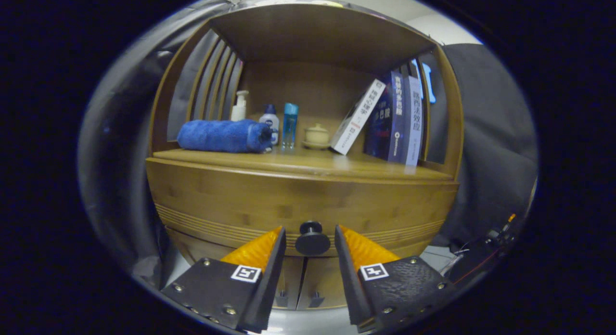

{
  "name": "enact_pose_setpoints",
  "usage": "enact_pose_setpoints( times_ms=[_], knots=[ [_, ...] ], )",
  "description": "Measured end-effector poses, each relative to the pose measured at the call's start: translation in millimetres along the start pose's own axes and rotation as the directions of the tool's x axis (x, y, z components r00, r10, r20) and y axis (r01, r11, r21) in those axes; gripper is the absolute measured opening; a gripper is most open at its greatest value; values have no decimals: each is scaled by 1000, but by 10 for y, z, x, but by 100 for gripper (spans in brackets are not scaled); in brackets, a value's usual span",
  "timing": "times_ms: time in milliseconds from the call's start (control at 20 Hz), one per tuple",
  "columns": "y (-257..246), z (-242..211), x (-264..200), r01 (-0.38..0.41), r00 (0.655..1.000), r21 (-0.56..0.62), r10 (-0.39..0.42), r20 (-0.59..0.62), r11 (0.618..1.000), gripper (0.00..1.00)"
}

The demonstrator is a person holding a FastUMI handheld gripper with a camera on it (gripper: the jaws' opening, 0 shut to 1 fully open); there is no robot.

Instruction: Pull open the drawer, take out the items inside it, and place them on the countertop above the cabinet.

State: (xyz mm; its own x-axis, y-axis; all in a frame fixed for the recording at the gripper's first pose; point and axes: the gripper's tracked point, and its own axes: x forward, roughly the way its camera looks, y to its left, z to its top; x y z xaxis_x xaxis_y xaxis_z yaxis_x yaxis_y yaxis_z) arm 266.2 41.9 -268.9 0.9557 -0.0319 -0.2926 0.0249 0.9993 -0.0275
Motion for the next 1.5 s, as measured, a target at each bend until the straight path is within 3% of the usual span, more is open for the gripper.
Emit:
enact_pose_setpoints(
  times_ms=[200, 250, 500, 750, 800, 1100, 1500],
  knots=[
    [-59, -39, 45, -25, 999, 173, 28, -16, 985, 58],
    [-34, -61, 19, -22, 1000, 145, 25, -17, 989, 43],
    [-35, -50, 125, -4, 1000, 53, 5, -18, 999, 43],
    [-13, -41, 93, -15, 1000, 50, 15, -10, 999, 35],
    [-21, -68, 91, -10, 1000, 28, 11, -26, 1000, 28],
    [-29, -93, -1, -11, 999, 5, 11, -41, 1000, 28],
    [-102, -260, -840, -18, 999, -15, 18, -29, 1000, 28]
  ],
)
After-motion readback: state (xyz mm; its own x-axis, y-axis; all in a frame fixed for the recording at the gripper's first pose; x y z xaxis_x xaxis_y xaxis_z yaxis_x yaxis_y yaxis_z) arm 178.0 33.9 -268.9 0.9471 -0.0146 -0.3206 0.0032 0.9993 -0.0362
